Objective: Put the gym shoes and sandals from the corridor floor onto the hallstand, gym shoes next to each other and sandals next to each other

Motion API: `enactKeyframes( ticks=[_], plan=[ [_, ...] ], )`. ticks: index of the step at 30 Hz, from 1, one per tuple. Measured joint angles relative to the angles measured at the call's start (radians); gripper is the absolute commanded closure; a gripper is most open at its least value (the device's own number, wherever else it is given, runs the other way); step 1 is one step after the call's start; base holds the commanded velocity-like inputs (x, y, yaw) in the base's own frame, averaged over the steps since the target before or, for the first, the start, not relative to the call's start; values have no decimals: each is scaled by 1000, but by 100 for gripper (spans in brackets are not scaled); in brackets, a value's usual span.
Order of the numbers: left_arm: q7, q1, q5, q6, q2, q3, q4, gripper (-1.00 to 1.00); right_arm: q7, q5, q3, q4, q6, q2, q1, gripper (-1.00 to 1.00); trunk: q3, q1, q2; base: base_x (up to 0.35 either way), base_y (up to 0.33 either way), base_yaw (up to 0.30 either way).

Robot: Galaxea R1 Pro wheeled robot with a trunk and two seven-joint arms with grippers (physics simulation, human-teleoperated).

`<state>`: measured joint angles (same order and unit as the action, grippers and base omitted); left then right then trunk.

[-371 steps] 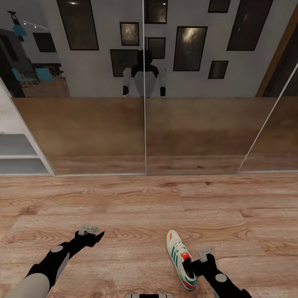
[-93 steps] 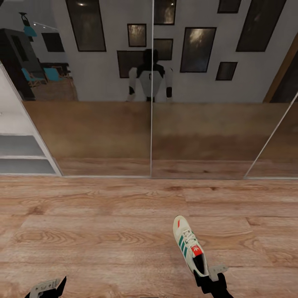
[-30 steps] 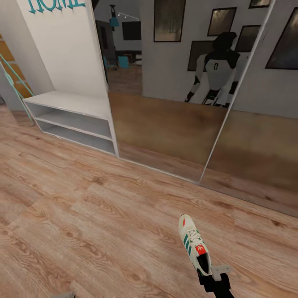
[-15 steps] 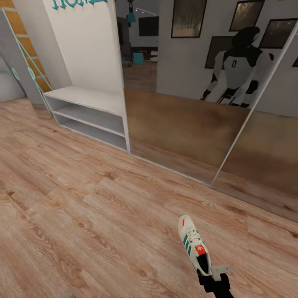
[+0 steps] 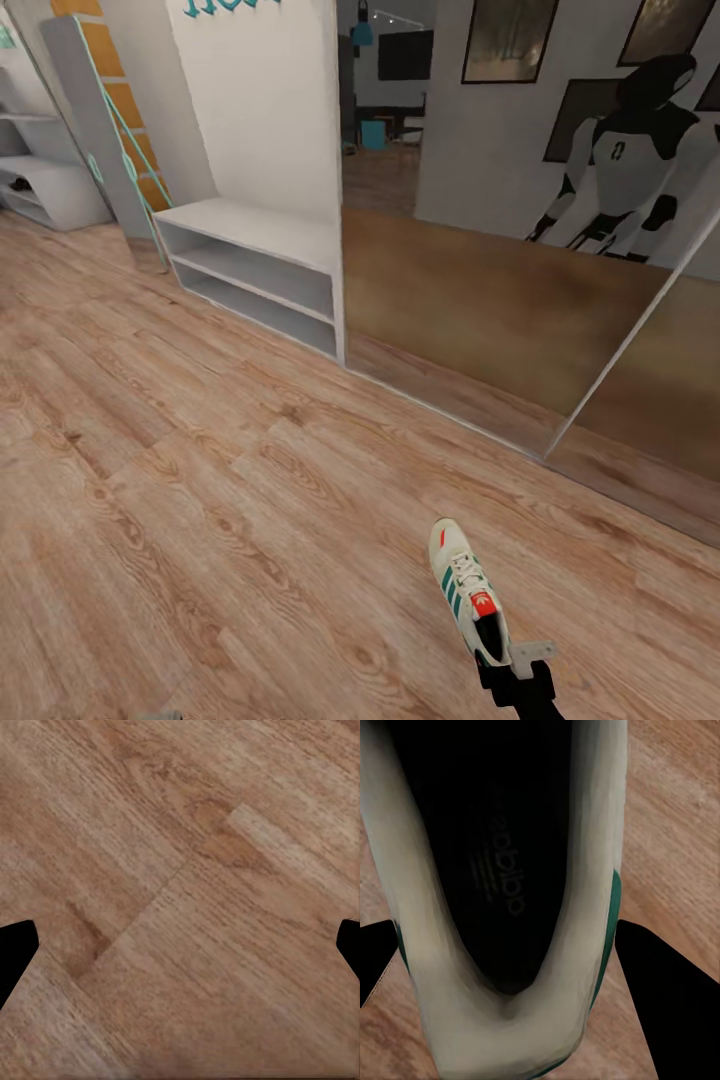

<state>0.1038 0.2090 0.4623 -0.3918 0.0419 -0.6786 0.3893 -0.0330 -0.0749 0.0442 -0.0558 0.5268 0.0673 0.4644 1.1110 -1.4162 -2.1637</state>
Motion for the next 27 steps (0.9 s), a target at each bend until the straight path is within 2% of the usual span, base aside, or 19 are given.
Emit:
enactKeyframes(
  ticks=[10, 20, 27],
  plan=[
    [0, 0, 0, 0, 0, 0, 1, -100, 1, 0, 0, -2, 0, 0, 0, 100, 0, 0, 0, 0, 0, 86],
    [0, 0, 0, -1, -1, 0, 1, -100, 1, 0, 0, -1, 0, 0, 0, 100, -6, 0, 0, 0, 0, 249],
    [0, 0, 0, -27, -1, 0, 1, -100, 1, 0, 0, -1, 0, 0, 0, 100, -12, 0, 0, 0, 0, 235]
  ],
)
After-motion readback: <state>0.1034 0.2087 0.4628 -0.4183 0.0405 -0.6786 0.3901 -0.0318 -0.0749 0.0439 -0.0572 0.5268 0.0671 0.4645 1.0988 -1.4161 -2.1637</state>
